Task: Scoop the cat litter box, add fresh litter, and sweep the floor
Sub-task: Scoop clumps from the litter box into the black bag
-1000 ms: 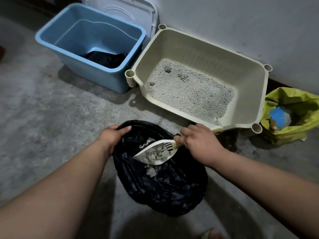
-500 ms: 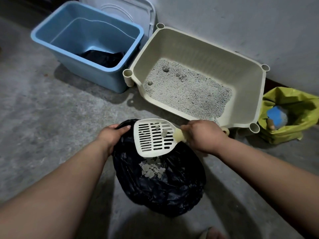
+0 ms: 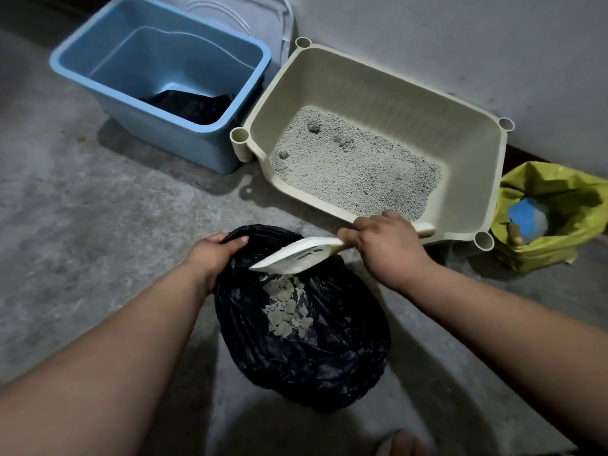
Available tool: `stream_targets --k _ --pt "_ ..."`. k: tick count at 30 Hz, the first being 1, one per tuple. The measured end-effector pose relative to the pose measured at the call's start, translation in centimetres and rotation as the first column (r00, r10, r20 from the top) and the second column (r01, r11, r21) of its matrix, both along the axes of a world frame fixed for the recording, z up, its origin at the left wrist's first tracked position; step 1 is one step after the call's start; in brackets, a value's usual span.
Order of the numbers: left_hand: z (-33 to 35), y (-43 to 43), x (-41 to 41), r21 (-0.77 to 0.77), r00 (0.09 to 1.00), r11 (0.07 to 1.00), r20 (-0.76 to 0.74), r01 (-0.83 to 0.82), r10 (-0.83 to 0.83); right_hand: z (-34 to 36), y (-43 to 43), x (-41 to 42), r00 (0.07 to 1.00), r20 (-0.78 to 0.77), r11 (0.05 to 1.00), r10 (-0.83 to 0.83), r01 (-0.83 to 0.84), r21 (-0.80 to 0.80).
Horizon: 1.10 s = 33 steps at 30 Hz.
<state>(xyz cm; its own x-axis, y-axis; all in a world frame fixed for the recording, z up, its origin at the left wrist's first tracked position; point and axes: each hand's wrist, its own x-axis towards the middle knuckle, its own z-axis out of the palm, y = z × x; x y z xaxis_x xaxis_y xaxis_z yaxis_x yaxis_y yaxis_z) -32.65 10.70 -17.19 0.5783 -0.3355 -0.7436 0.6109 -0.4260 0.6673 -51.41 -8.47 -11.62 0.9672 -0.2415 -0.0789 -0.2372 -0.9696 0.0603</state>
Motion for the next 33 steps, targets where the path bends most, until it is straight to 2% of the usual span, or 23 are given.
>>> stream_targets --k 2,5,9,11,16,19,21,22,25,29,31,33 --pt "-0.1 0.0 0.1 0.018 1.0 1.0 0.015 0.02 -0.021 0.0 0.6 0.0 0.998 0.055 1.0 0.011 -0.009 -0.029" --pt "-0.3 0.1 0.1 -0.001 1.0 1.0 0.01 0.017 -0.017 -0.9 1.4 -0.1 0.994 -0.092 0.996 0.054 -0.06 -0.066" --pt "-0.4 0.0 0.0 0.01 1.0 1.0 0.019 0.023 -0.023 -0.9 1.2 0.0 0.994 -0.104 0.993 -0.022 0.01 -0.114" --pt "-0.5 0.0 -0.1 0.001 1.0 1.0 0.006 0.019 -0.019 -1.4 1.0 -0.1 0.991 -0.137 0.993 0.0 -0.016 -0.114" --pt "-0.6 -0.1 0.0 0.008 0.999 0.999 -0.004 0.039 -0.039 -2.2 0.5 -0.7 0.998 -0.056 0.989 0.014 -0.022 -0.148" --pt "-0.4 -0.3 -0.1 -0.001 0.999 0.999 -0.014 0.039 -0.039 -2.1 0.0 -1.0 0.999 0.045 0.998 0.015 -0.013 -0.056" --pt "-0.4 -0.2 -0.1 0.004 0.999 0.999 -0.015 0.033 -0.033 -1.3 -0.5 -0.8 0.994 0.061 0.993 -0.094 0.089 0.071" --pt "-0.4 -0.2 -0.1 0.003 0.999 0.999 -0.014 0.033 -0.033 -0.7 -0.8 -0.5 0.984 0.003 0.974 -0.176 0.174 0.143" --pt "-0.4 -0.5 -0.2 -0.003 1.0 1.0 -0.008 0.022 -0.022 -0.2 -2.2 -0.2 0.922 -0.172 0.852 -0.347 0.387 0.354" --pt "-0.1 -1.2 -0.6 -0.037 1.0 0.999 -0.018 0.021 -0.022 0.4 -3.5 0.3 0.871 -0.161 0.737 -0.464 0.48 0.476" --pt "0.0 -1.6 -0.8 -0.052 1.0 0.999 -0.018 0.009 -0.01 1.2 -4.6 0.7 0.858 -0.151 0.787 -0.492 0.512 0.344" --pt "0.1 -2.0 -1.0 -0.055 1.0 0.998 -0.019 0.011 -0.012 2.5 -6.4 1.1 0.824 -0.116 0.824 -0.554 0.563 0.069"
